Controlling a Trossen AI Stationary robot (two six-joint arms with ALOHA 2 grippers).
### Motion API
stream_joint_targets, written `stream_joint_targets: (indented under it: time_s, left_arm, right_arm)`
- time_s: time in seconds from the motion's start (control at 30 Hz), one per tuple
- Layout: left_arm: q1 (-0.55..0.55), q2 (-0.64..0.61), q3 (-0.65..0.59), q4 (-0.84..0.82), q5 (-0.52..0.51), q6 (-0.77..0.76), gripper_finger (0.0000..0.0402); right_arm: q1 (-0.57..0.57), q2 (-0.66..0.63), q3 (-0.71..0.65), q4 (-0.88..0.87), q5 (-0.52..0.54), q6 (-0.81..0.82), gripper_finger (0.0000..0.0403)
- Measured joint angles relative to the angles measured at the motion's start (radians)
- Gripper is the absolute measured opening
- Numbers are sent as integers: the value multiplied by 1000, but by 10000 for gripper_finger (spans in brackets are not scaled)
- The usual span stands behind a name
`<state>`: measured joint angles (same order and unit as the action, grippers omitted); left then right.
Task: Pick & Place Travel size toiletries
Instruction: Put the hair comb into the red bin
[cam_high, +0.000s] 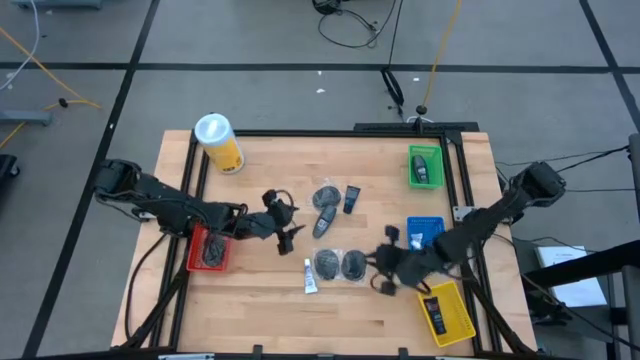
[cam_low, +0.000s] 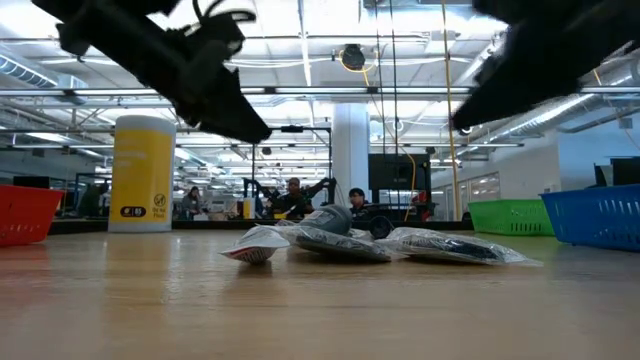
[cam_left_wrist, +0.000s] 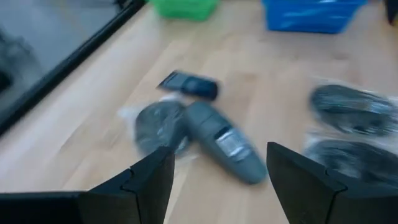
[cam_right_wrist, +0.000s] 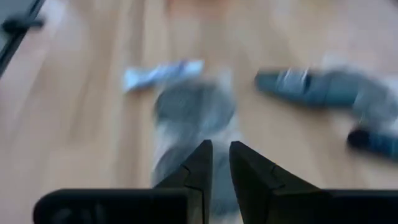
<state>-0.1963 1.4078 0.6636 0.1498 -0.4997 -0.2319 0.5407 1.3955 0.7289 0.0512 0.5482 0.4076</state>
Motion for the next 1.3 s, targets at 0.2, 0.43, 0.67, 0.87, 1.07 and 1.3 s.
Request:
stream_joint_targets:
  time_s: [0.2, 0.43, 0.67, 0.87, 1.07, 1.3]
  left_arm:
    - [137, 5, -1, -39, 167, -71, 248]
    - [229, 54, -1, 91, 256, -20, 248]
    - [324, 209, 13, 273, 311, -34, 248]
    - [386, 315, 92, 215, 345, -33, 248]
    - [416, 356, 163, 90, 316, -43, 248]
    - [422, 442, 163, 209, 309, -137, 248]
  right_arm:
    - [-180, 57, -227, 760, -125, -355, 101]
    - [-321, 57, -298, 1072, -558, -416, 214]
    - [-330, 58, -298, 955, -523, -441, 257]
    - [-310, 60, -298, 825, -522, -343, 265]
    - [-227, 108, -299, 800, -464, -326, 261]
    - [-196, 126, -298, 822, -361, -410, 259]
